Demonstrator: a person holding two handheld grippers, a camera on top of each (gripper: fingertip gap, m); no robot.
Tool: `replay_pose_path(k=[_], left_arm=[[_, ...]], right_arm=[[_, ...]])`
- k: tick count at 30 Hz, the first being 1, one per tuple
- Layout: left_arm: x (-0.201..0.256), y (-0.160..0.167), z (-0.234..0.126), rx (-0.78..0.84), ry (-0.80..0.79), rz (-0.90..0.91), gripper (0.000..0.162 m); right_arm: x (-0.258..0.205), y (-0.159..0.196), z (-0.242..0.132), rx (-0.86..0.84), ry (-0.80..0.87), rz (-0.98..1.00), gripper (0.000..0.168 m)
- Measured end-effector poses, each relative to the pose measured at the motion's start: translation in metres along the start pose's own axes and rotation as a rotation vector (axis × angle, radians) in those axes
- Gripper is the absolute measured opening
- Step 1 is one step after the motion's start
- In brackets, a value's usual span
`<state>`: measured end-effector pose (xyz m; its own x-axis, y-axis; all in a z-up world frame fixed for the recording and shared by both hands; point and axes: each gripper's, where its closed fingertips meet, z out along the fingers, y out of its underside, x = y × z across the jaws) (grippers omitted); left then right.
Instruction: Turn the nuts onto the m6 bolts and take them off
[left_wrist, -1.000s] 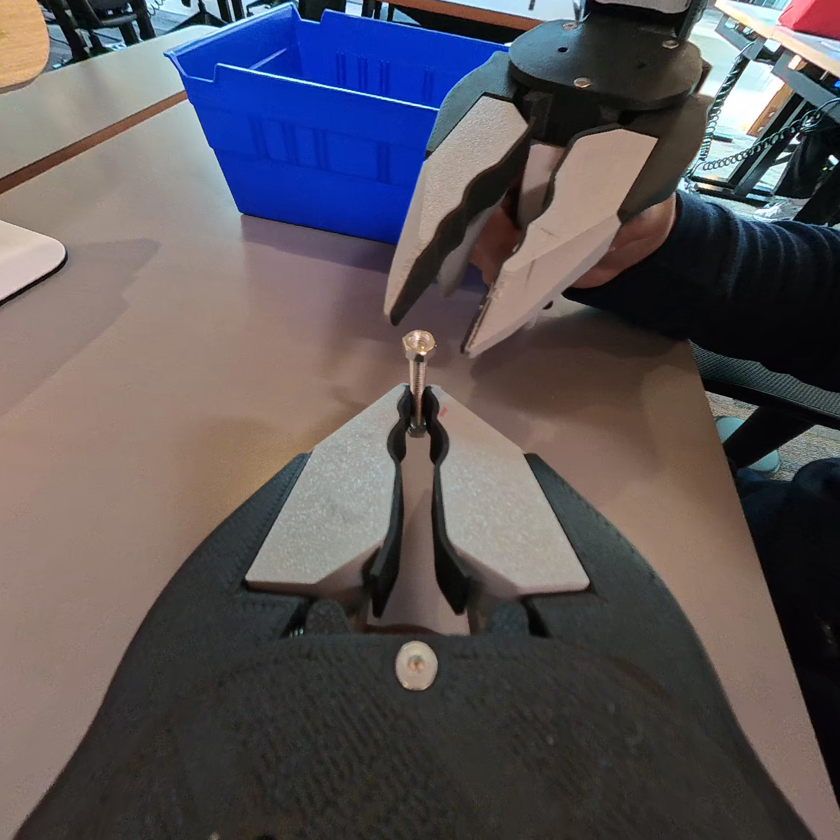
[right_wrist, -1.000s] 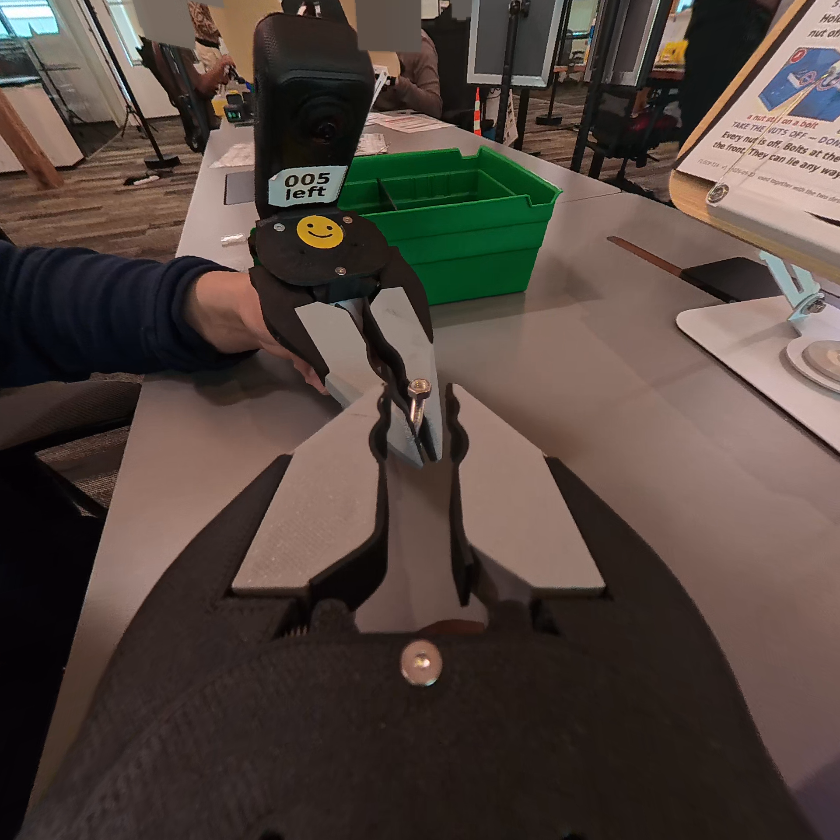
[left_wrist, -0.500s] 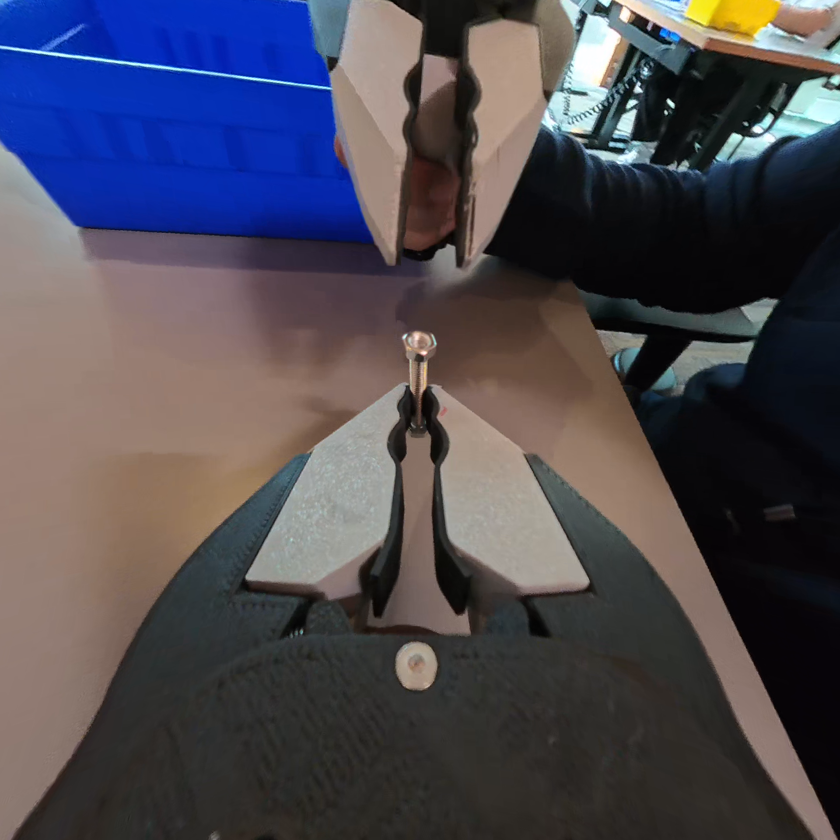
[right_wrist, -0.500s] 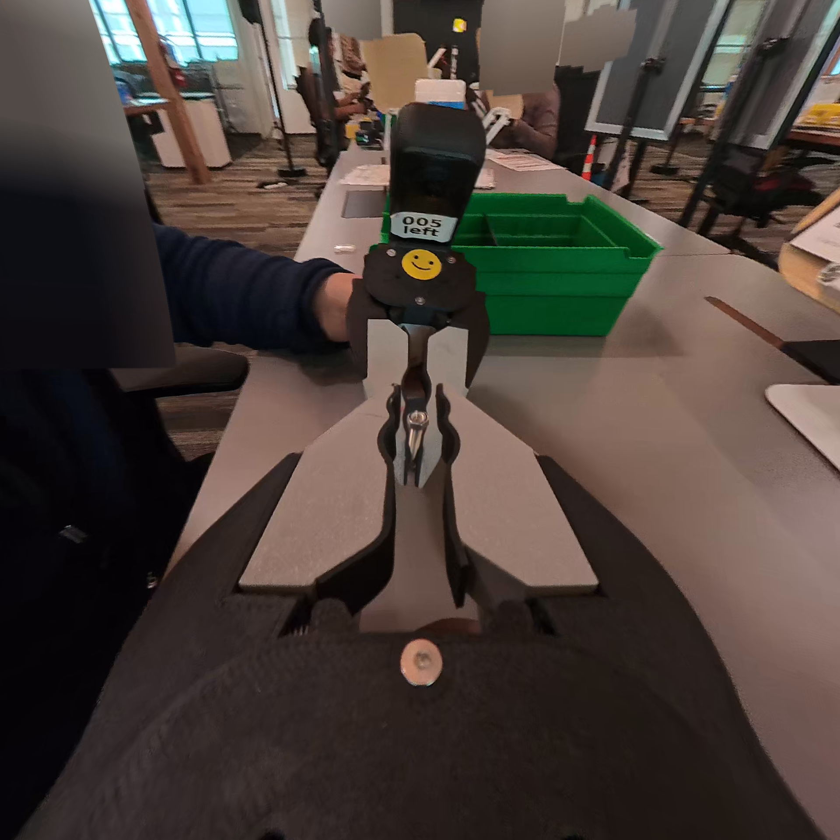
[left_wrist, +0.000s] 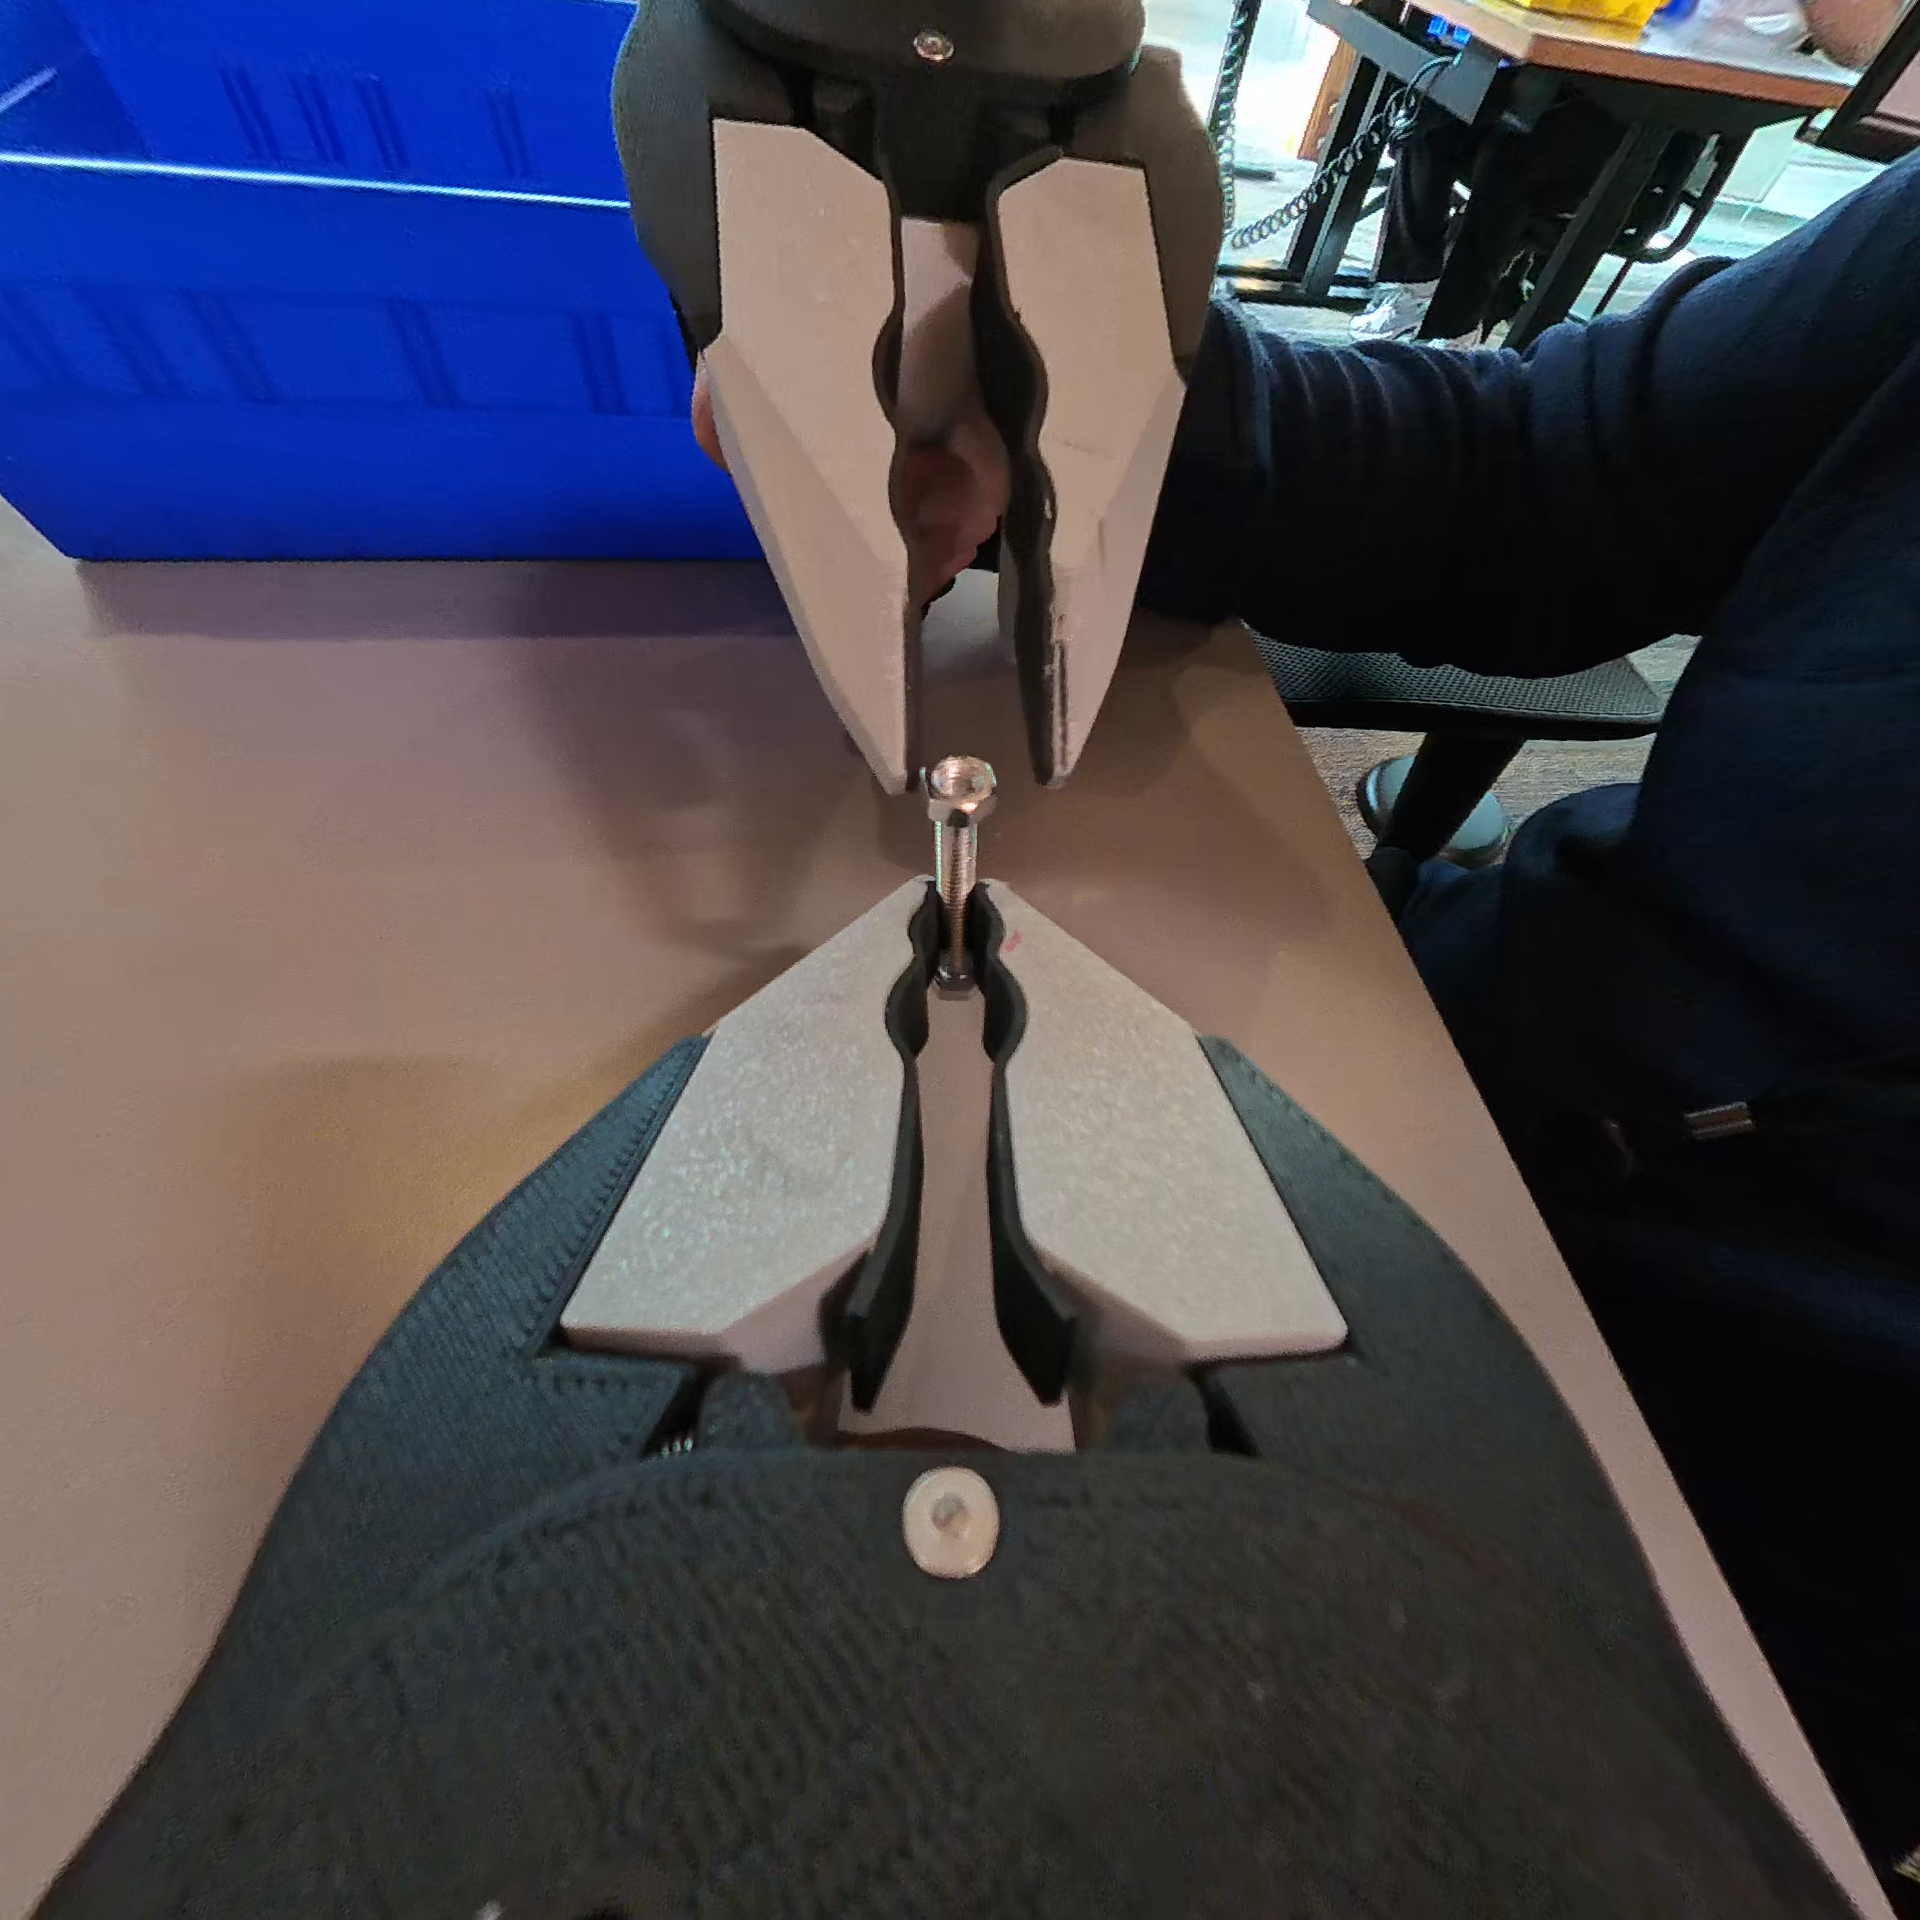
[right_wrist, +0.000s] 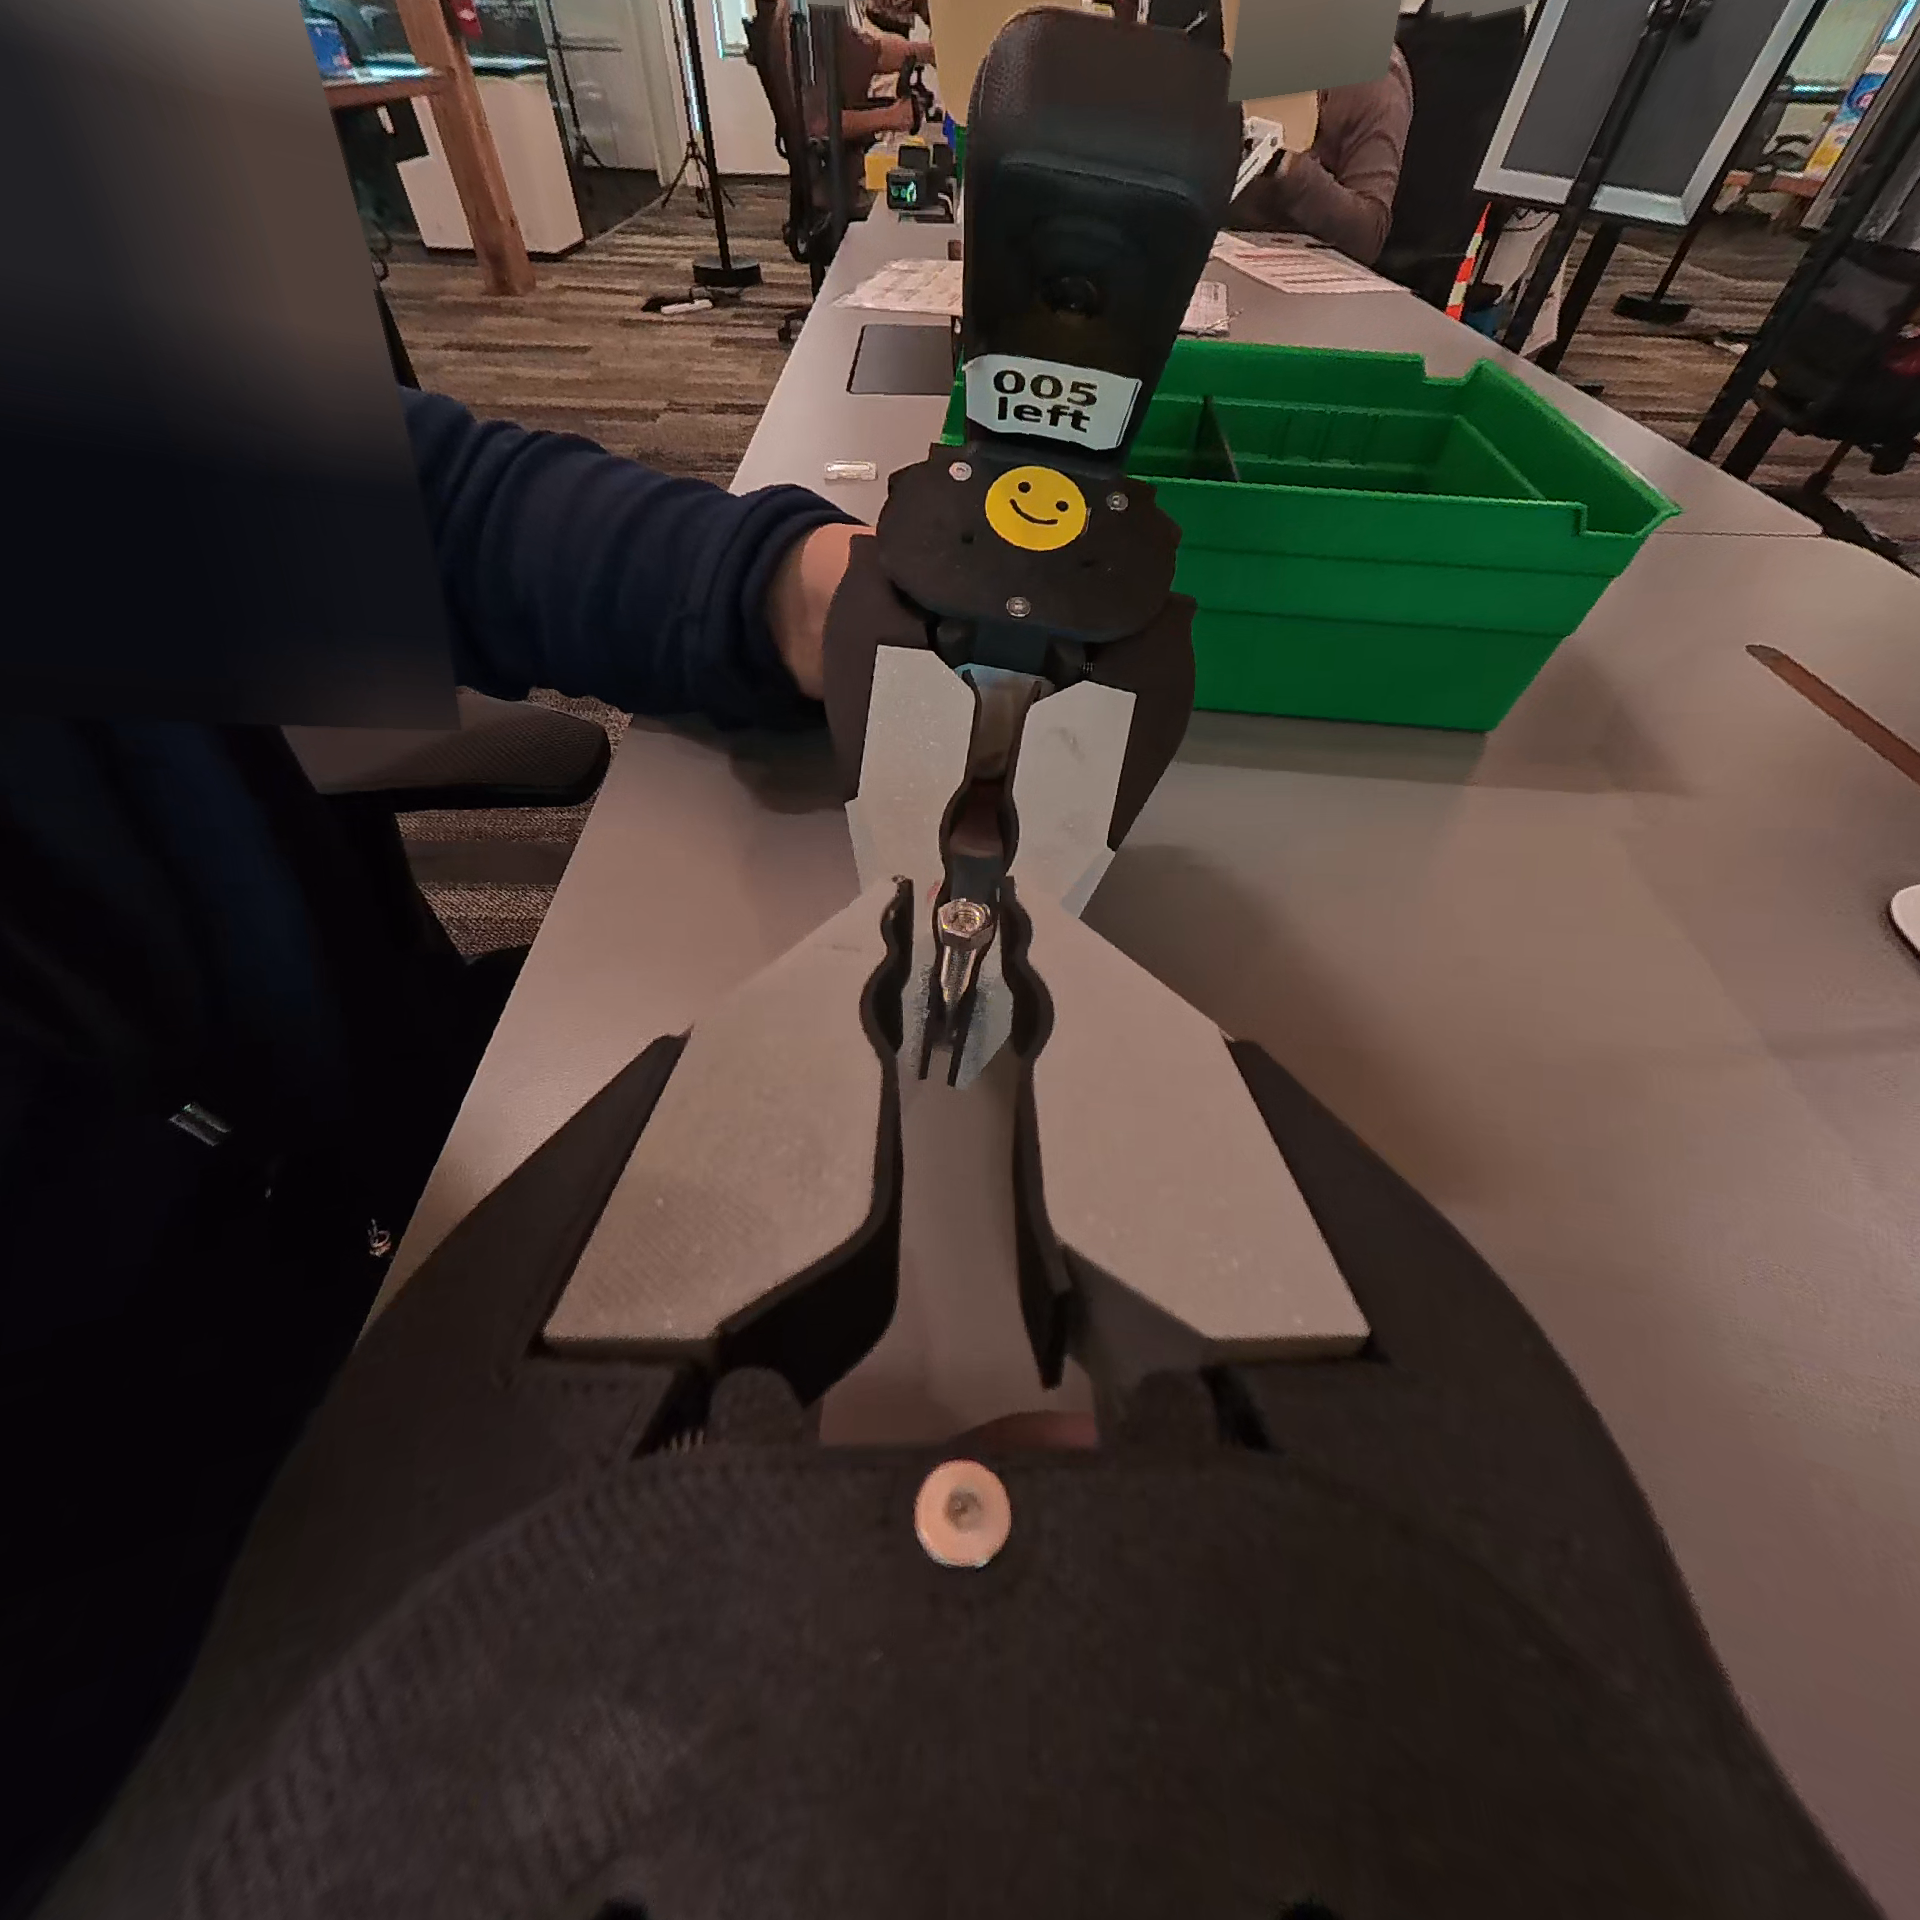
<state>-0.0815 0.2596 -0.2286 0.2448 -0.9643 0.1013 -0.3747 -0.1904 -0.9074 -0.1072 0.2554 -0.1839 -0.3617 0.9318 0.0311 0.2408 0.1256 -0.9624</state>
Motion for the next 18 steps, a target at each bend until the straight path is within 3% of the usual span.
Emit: replay_pose_path(k=[18], left_arm=[[0.0043,-0.0038,-0.0012,0.013,0.018,-0.003,0.003]], right_arm=[[-0.002,0.0031,0.001,-0.016,0.006,-0.028,0.007]])
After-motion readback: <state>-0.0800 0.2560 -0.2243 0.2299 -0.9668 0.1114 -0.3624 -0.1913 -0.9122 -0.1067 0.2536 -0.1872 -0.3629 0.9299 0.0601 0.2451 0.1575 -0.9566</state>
